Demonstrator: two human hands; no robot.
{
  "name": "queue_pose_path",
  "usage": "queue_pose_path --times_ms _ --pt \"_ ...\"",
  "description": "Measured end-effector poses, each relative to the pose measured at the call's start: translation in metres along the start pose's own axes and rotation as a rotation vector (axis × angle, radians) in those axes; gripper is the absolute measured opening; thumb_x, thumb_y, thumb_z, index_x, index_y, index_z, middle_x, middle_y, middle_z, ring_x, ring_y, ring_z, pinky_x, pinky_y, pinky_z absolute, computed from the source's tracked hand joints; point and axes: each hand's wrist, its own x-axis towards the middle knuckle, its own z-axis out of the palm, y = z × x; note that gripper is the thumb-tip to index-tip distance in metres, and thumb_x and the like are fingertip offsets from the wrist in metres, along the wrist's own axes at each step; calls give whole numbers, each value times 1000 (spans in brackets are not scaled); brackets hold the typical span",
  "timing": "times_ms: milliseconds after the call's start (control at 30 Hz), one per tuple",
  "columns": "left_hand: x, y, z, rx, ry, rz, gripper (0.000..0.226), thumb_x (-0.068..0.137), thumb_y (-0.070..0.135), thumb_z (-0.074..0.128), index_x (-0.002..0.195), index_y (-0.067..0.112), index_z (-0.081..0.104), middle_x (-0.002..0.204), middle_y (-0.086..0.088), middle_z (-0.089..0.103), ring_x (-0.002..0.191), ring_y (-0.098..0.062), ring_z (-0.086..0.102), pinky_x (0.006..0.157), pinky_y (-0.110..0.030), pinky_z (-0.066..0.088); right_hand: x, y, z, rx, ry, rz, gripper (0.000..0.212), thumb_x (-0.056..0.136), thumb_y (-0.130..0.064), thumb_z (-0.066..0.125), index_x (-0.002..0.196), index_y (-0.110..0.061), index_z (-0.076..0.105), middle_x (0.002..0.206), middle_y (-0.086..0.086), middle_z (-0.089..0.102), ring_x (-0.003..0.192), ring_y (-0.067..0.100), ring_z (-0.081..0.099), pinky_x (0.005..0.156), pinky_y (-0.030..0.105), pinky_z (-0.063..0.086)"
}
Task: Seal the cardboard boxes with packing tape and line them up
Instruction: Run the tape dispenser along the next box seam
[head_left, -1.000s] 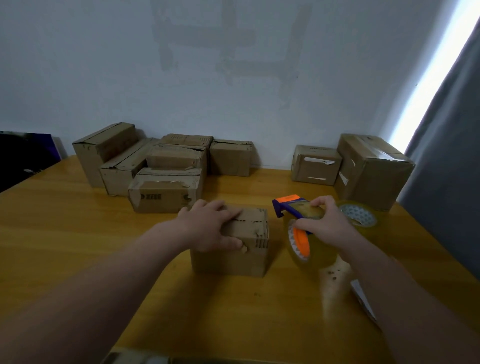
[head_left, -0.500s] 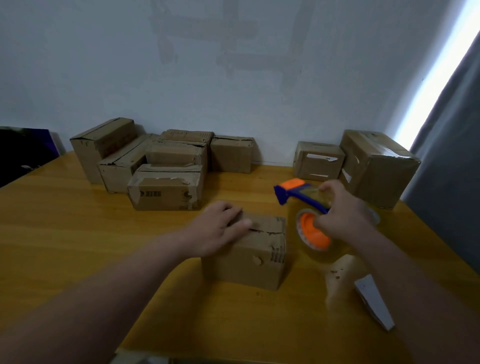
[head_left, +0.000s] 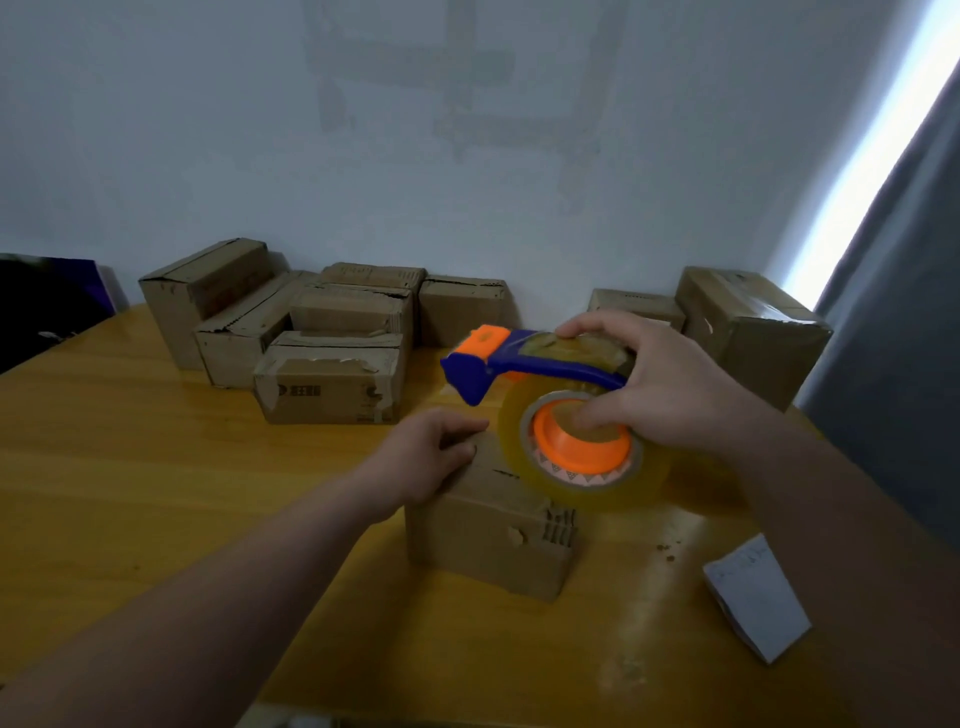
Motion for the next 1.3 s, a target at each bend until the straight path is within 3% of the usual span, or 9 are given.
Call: queue_pose_path --times_ms 133,233,300,400,500,600,733,967,1300 --pt "-1 3 -3 -53 169 -45 33 96 18 52 128 23 54 119 9 50 113 -9 48 93 -29 44 1 -1 3 -22 -28 -28 70 71 -14 80 126 -40 46 110 -10 55 84 9 59 60 14 51" --pt "-4 8 -16 -487 396 -243 22 98 24 48 114 13 60 111 -2 60 97 -17 57 76 -28 49 1 2 3 -12 -31 -46 70 72 -14 80 127 -39 46 113 -10 54 86 7 59 61 13 50" --pt "-5 12 -29 -891 290 -412 32 98 31 48 108 3 61 100 -13 65 86 -21 63 66 -27 53 1 2 3 -14 -35 -59 69 73 -14 80 127 -39 46 113 -11 55 87 8 59 63 14 51" --pt "-10 16 -39 -1070 67 -494 32 95 29 55 104 -1 61 83 -13 66 69 -17 65 56 -24 56 0 -1 6 -37 -44 -76 68 72 -15 80 125 -41 47 110 -14 54 87 10 60 66 18 54" --pt "-9 20 -40 -1043 61 -477 11 91 10 57 93 1 63 64 -6 62 54 -10 58 49 -17 52 0 -3 7 -71 -47 -95 66 72 -18 81 120 -46 45 106 -18 53 86 11 61 68 22 55" --pt "-9 19 -42 -911 71 -424 11 91 4 53 87 3 63 58 -3 59 51 -8 54 46 -16 47 1 -6 5 -88 -96 -100 65 73 -21 81 119 -48 44 107 -15 55 86 14 63 71 27 58" --pt "-8 16 -49 -787 127 -404 16 94 6 49 88 4 63 61 -3 58 55 -10 52 47 -18 44 3 -15 -4 -130 -160 -96 60 72 -26 80 118 -49 48 102 -6 64 83 21 68 73 38 59" --pt "-8 3 -48 -653 178 -378 13 94 11 54 85 7 63 64 -2 61 58 -11 54 53 -22 45 -6 -15 -25 -132 -247 -35 52 72 -31 78 108 -54 50 103 -10 61 85 15 66 77 35 59" --pt "-7 -4 -43 -587 278 -384 12 92 11 56 84 8 64 68 -3 60 64 -14 53 58 -25 44 -11 -16 -23 -181 -310 0 60 71 -36 74 124 -50 49 106 -7 64 87 15 66 81 35 58"
